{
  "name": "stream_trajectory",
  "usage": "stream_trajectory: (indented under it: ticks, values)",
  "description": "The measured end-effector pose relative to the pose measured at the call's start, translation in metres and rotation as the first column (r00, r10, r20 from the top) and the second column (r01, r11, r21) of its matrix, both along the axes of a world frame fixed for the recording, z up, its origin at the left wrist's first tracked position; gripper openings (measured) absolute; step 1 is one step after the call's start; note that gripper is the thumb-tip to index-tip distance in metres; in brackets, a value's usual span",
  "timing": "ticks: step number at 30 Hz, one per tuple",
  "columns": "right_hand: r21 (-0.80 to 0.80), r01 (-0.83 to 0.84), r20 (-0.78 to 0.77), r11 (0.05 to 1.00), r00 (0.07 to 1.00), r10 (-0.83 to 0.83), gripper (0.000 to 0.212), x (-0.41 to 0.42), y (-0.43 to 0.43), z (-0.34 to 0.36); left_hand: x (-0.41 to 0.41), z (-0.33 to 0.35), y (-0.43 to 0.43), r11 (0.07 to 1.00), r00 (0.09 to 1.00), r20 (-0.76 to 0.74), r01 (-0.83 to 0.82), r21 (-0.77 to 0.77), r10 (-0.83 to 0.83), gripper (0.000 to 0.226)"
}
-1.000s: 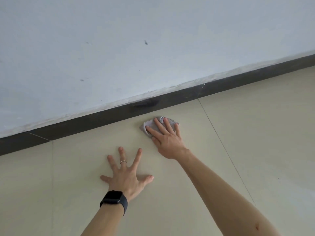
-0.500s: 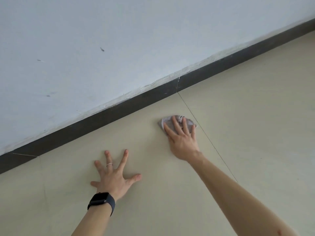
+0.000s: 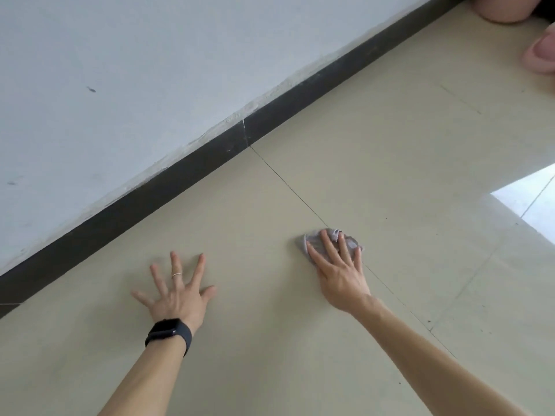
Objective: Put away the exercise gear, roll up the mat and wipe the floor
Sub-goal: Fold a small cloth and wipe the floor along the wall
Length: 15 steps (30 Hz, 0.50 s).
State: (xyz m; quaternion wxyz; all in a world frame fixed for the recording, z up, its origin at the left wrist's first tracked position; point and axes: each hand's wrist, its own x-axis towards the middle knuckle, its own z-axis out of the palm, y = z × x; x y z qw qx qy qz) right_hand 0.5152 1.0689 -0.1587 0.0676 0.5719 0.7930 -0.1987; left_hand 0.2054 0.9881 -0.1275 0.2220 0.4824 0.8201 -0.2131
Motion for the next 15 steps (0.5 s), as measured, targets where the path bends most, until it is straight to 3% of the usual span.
stream_trajectory:
  ticks: [3, 6, 7, 9, 12, 15]
  values:
    - [0.053, -0.281, -0.067, 0.958, 0.957, 0.284, 0.092, -0.01, -0.095, -0.001, 0.043, -0.003, -0.011, 0.991, 0.995, 0.044, 0.083, 0.102, -0.088, 0.061]
    - [0.058, -0.34, -0.026, 0.939, 0.939, 0.342, 0.089, 0.031, -0.111, 0.003, 0.088, -0.005, -0.028, 0.979, 0.972, 0.167, 0.142, 0.143, -0.165, 0.066]
    - [0.068, -0.267, 0.007, 0.961, 0.964, 0.267, 0.085, 0.055, -0.099, 0.002, 0.099, -0.007, -0.033, 0.977, 0.959, 0.214, 0.158, 0.143, -0.187, 0.067]
    - [0.043, 0.031, 0.073, 0.999, 0.997, -0.034, 0.075, 0.105, -0.065, 0.003, 0.115, -0.013, -0.039, 0.977, 0.951, 0.238, 0.172, 0.125, -0.198, 0.066]
    - [-0.021, 0.472, 0.088, 0.881, 0.879, -0.469, 0.06, 0.149, -0.04, 0.01, 0.122, -0.024, -0.041, 0.982, 0.964, 0.197, 0.16, 0.095, -0.176, 0.07]
    - [-0.033, 0.458, 0.054, 0.888, 0.888, -0.456, 0.064, 0.129, -0.077, 0.007, 0.122, -0.022, -0.038, 0.984, 0.964, 0.2, 0.171, 0.043, -0.176, 0.073]
